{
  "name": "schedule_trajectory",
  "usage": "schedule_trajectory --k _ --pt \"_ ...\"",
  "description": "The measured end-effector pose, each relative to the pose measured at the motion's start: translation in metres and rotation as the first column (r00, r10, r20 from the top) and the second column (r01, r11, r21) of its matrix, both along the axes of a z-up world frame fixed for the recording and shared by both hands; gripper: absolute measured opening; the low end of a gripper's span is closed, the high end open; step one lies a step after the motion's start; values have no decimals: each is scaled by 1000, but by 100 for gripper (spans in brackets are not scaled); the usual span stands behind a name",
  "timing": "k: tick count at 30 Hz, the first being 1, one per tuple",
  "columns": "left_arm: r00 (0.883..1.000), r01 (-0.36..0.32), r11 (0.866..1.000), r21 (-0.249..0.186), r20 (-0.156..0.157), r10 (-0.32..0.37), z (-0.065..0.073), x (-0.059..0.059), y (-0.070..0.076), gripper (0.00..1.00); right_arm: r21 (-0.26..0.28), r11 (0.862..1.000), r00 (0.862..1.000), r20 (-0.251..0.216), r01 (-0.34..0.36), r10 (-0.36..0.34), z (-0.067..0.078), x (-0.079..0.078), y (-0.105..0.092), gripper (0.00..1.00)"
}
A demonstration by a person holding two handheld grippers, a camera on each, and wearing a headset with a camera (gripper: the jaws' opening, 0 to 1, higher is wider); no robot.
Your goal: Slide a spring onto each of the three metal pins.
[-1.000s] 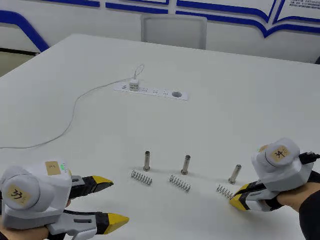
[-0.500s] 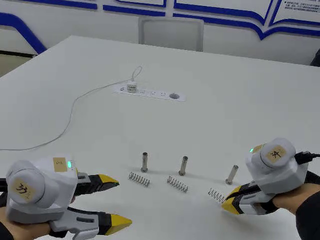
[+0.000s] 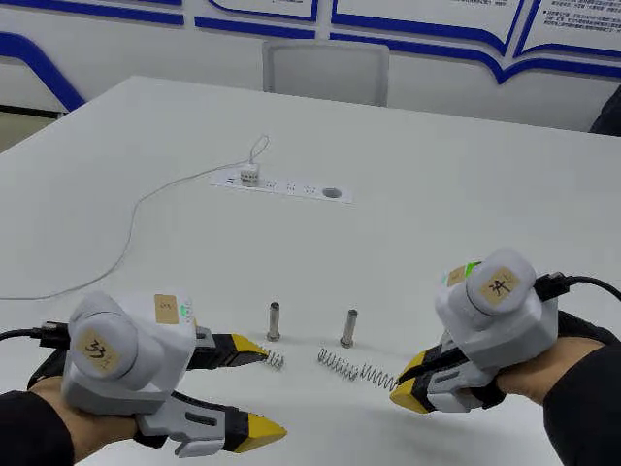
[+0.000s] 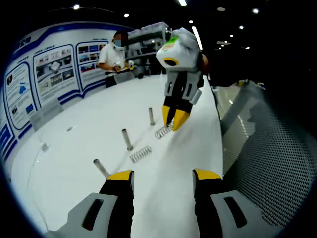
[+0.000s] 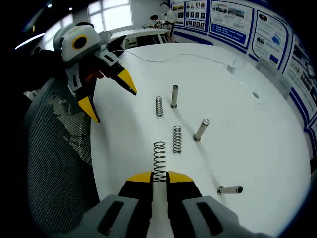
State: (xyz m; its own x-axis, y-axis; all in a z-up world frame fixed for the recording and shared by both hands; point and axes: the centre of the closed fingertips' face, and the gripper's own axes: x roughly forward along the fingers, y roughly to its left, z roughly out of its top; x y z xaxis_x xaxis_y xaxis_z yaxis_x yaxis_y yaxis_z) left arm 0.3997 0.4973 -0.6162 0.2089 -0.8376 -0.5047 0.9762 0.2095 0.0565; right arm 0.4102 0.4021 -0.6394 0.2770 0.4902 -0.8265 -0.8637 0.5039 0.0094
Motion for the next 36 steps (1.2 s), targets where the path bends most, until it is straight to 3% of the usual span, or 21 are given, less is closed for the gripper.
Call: schedule_trajectory --k 6,19,33,36 --pt "1000 26 1000 4 6 -26 1 1 -8 48 -9 997 997 6 -79 79 6 -5 22 11" --pt "994 98 995 19 45 -99 1 -6 -24 37 -42 973 974 2 -227 227 16 -19 57 12" --pt "980 161 986 36 116 -164 0 -9 -31 14 -46 965 966 -16 -257 256 19 -26 65 12" --pt "979 161 986 41 118 -165 -1 -9 -30 14 -43 966 967 -14 -255 255 23 -27 65 12"
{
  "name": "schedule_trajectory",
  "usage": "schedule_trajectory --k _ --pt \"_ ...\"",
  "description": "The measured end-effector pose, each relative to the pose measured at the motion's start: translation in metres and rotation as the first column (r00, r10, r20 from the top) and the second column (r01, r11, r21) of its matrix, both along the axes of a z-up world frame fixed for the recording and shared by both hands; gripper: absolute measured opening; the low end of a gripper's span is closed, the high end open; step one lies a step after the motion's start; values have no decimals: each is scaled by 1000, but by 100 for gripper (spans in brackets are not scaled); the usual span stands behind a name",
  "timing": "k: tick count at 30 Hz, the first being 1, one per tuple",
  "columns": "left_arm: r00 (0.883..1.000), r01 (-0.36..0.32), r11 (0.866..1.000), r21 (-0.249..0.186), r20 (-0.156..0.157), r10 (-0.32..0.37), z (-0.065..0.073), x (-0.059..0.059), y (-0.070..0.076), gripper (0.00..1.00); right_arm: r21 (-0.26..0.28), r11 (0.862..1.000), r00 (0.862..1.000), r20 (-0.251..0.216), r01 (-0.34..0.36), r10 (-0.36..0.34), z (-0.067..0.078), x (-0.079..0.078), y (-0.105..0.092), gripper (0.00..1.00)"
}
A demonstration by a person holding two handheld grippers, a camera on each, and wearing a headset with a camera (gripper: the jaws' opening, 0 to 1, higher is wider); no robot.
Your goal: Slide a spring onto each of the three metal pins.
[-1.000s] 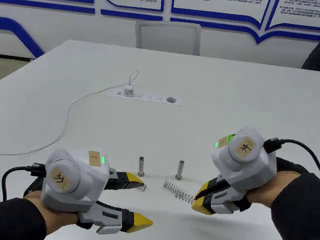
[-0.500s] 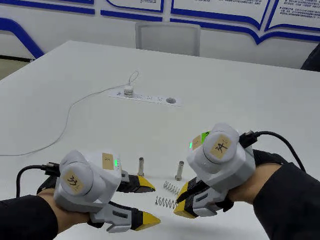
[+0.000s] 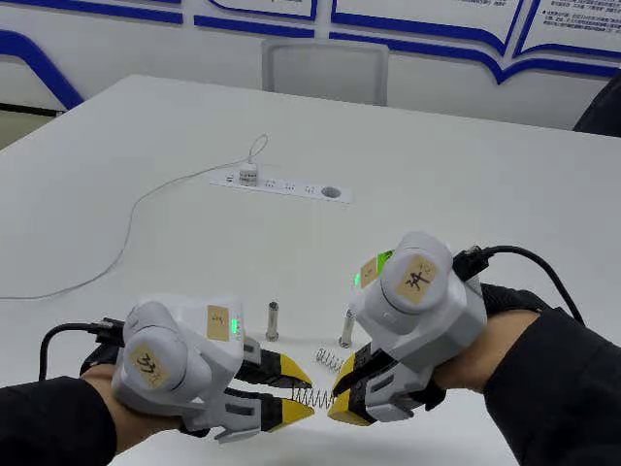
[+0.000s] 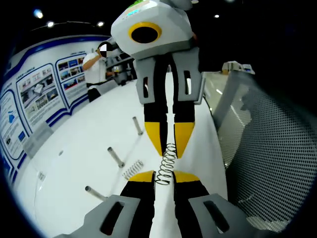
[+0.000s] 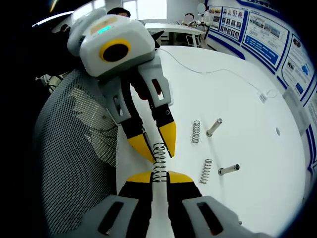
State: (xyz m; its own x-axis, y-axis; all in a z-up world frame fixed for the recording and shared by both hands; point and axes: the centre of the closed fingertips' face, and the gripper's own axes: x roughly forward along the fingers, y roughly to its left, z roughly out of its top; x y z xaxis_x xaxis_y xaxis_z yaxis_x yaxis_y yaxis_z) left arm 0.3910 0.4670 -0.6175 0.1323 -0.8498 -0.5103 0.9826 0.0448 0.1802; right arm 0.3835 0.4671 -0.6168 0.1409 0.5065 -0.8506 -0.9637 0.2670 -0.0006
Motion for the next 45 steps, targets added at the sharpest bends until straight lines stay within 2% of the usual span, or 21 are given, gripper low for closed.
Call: schedule_trajectory --k 5,11,18,25,29,33,38,43,45 --pt "1000 -1 1000 -2 -2 1 0 0 1 13 17 1000 1000 6 3 -3 10 0 2 12" --pt "1000 8 1000 2 -8 -8 -2 -2 -1 12 60 998 999 35 -9 7 27 0 13 12" --pt "1000 18 1000 -8 -17 -18 -1 -5 -4 11 80 996 997 69 -35 30 37 -1 26 11" --pt "999 2 1000 -19 -37 -3 -1 -4 -2 11 71 996 996 79 -54 49 36 0 27 12" --pt "999 -6 1000 -27 -43 4 0 -3 -2 11 68 996 996 68 -58 54 34 -2 27 18" --pt "999 -10 999 -31 -47 9 0 -3 -2 11 47 997 996 80 -53 49 31 0 23 17" --pt "999 -12 999 -36 -51 10 1 -3 -3 11 44 998 994 95 -55 51 30 2 23 12" --pt "998 -19 999 -46 -59 17 3 -2 -3 12 47 998 994 96 -50 45 32 3 24 12" --pt "998 -27 999 -45 -64 25 2 -1 -2 15 49 998 995 96 -47 42 33 4 23 12"
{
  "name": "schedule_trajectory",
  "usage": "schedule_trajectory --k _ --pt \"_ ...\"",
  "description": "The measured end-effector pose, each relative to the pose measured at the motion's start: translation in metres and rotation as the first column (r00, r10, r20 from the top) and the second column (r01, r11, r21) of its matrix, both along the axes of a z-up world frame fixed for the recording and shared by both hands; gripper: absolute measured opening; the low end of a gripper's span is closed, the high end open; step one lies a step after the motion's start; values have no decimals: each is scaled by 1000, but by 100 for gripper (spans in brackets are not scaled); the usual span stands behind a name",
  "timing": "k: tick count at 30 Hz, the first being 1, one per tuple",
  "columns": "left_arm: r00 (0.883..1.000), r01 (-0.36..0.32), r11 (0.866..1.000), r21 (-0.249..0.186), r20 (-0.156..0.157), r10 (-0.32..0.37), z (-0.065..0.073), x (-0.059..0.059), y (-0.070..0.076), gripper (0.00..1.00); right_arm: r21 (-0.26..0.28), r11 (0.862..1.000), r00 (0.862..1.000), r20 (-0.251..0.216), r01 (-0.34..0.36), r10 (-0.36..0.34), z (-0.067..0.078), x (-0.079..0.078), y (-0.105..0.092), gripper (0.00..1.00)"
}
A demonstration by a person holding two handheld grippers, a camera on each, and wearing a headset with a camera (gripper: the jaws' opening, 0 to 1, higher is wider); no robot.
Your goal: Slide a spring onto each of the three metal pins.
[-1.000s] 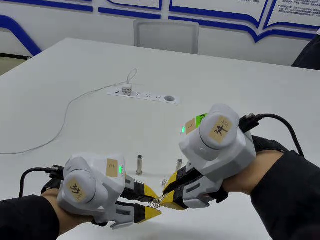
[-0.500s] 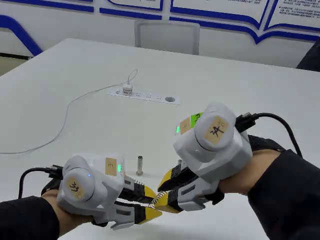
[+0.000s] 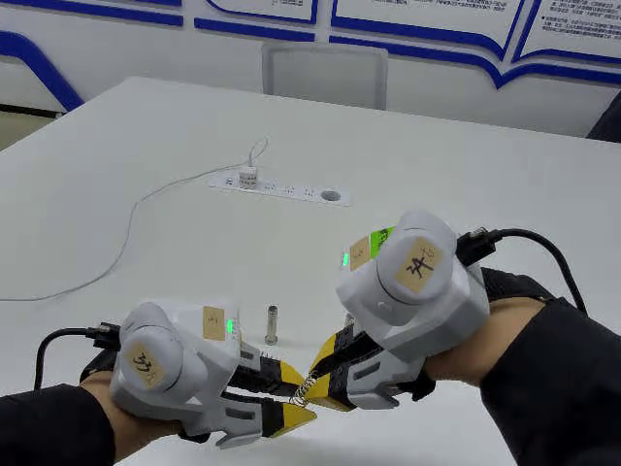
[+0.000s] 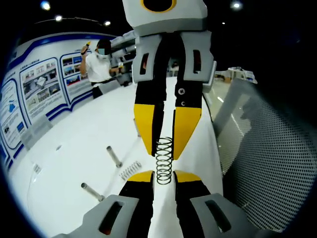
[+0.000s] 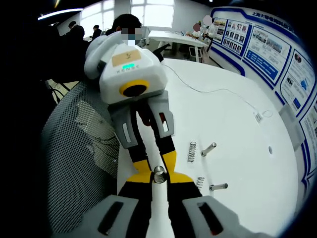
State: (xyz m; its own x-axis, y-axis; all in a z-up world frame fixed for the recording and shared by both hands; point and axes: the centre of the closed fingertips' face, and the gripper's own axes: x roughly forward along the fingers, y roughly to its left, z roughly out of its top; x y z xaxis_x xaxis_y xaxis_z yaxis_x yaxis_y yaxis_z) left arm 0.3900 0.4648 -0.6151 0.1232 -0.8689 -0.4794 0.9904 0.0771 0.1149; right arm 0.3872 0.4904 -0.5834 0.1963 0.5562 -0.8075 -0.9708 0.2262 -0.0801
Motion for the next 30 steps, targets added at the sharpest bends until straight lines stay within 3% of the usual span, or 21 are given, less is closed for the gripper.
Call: schedule_trajectory --k 2,17,30 --pt "1000 -14 1000 8 -12 14 -2 1 1 21 -3 1000 1000 -2 7 -7 1 2 -3 12" --pt "994 -112 993 -35 -21 111 13 18 26 29 -18 992 992 0 122 -122 13 18 -52 12" --pt "974 -224 973 -54 -48 222 16 28 57 37 -76 969 972 19 234 -233 24 41 -109 12"
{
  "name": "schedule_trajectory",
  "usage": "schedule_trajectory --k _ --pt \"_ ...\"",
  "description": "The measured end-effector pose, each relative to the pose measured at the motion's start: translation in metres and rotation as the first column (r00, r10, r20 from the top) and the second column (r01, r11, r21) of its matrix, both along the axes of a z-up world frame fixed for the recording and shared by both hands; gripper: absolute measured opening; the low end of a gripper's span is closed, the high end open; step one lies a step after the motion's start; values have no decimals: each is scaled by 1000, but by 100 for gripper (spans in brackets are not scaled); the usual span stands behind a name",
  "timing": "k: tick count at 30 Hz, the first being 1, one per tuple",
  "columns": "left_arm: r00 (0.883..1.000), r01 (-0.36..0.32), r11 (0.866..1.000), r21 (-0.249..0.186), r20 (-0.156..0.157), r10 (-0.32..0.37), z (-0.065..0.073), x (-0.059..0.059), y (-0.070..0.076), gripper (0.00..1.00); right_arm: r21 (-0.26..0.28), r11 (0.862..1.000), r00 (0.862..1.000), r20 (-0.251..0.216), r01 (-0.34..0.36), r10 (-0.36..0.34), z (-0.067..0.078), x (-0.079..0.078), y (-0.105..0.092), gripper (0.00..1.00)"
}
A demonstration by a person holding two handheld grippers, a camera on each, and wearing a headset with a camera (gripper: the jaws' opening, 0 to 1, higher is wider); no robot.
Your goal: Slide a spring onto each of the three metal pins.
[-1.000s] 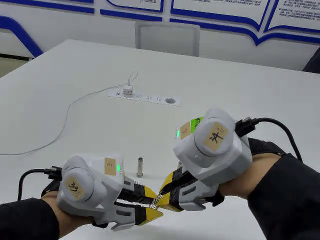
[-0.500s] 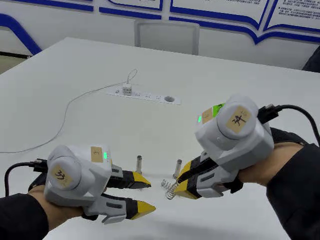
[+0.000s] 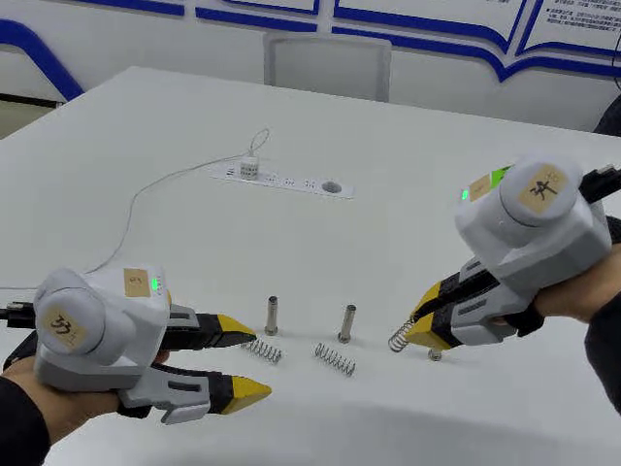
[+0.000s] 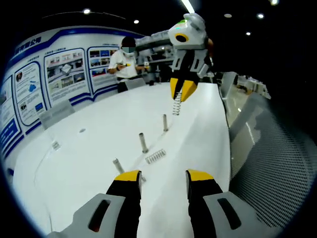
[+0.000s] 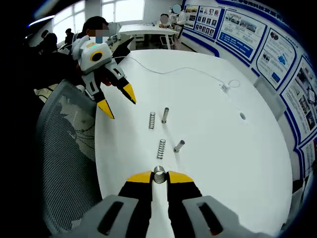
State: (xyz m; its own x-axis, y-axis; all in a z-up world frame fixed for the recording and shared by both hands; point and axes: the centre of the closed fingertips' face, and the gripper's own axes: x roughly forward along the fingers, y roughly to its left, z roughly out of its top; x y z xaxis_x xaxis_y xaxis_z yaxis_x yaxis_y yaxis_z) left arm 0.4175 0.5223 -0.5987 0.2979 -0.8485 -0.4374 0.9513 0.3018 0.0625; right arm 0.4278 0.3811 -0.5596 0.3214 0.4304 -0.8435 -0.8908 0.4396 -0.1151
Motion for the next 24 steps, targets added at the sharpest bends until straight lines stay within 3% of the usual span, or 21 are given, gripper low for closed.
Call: schedule_trajectory --k 4,14,24 --pt "1000 -31 999 -12 -4 30 3 2 6 38 -26 999 1000 4 24 -24 4 7 -14 12" --pt "999 -50 998 -24 -17 50 1 -2 5 40 -102 991 996 18 88 -87 5 31 -49 12" --pt "998 -55 998 -30 -24 55 0 -2 4 40 -165 980 992 -38 109 -117 -15 44 -67 12"
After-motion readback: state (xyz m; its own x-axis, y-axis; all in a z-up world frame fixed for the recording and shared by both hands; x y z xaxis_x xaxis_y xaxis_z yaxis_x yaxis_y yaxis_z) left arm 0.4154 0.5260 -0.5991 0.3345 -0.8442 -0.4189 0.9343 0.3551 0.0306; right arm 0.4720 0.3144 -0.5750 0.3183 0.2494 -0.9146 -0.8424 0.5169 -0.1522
